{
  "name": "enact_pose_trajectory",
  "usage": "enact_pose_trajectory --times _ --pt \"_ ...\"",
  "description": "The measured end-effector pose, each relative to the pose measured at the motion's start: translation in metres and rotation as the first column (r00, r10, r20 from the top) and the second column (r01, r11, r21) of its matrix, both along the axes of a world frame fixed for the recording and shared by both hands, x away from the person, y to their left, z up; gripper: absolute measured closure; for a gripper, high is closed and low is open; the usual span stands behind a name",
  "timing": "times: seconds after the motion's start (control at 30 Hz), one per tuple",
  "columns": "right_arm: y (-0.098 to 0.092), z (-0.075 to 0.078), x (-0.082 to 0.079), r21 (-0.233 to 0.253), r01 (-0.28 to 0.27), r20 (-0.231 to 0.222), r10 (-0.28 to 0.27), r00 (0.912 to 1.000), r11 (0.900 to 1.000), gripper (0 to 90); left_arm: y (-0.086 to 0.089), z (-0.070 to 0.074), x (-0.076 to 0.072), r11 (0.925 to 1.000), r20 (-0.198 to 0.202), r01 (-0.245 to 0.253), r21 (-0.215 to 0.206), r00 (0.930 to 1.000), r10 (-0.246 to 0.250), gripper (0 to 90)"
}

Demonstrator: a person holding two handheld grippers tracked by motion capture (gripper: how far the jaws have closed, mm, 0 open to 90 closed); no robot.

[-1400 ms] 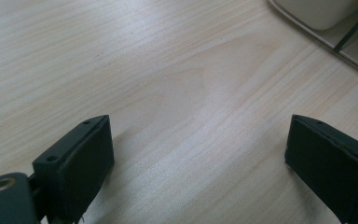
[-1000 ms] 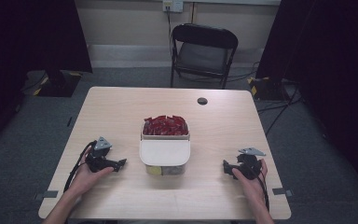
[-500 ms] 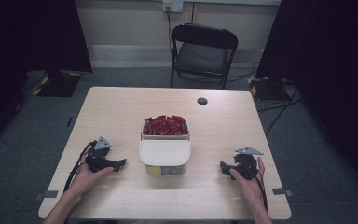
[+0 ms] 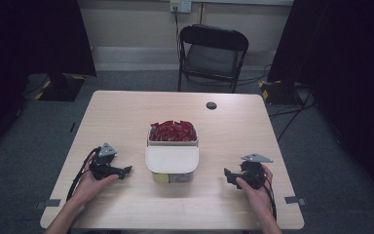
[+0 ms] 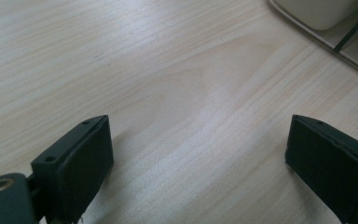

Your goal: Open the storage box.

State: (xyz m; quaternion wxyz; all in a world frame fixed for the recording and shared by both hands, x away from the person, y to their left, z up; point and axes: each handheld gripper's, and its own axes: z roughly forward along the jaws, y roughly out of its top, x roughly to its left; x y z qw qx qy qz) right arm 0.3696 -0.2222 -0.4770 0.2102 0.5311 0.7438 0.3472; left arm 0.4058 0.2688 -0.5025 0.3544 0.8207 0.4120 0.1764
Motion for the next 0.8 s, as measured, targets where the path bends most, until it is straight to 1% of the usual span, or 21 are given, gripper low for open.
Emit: enact_pose_trajectory --times 0.13,0.33,0.4,0.47,0.5,0.53,0.8 --pt "0.008 0.006 -0.004 0.005 -0.038 0.02 0.037 0.9991 0.999 15.2 0.0 0.0 0.0 1.0 0.0 -0.001 0.002 1.0 0.001 7.0" --pt "0.021 0.015 -0.01 0.025 -0.076 0.05 0.075 0.9959 0.997 15.2 0.0 0.0 0.0 1.0 0.0 0.0 0.0 1.0 0.0 7.0" --pt "0.026 0.019 -0.012 0.025 -0.095 0.068 0.093 0.9934 0.995 15.2 0.0 0.0 0.0 1.0 0.0 0.0 0.0 1.0 0.0 7.0" --pt "0.032 0.024 -0.014 0.007 -0.108 0.087 0.107 0.9904 0.994 15.2 0.0 0.0 0.0 1.0 0.001 -0.001 0.001 1.0 0.001 7.0" --pt "0.034 0.025 -0.015 0.006 -0.116 0.092 0.115 0.9891 0.993 15.2 0.0 0.0 0.0 1.0 -0.001 -0.001 0.001 1.0 0.001 7.0" --pt "0.036 0.026 -0.016 0.014 -0.128 0.093 0.126 0.9877 0.992 15.2 0.0 0.0 0.0 1.0 0.0 -0.001 -0.001 1.0 0.001 7.0" --pt "0.056 0.033 -0.022 0.029 -0.203 0.097 0.199 0.9752 0.979 15.2 0.0 0.0 0.0 1.0 0.001 -0.001 0.001 1.0 0.001 7.0"
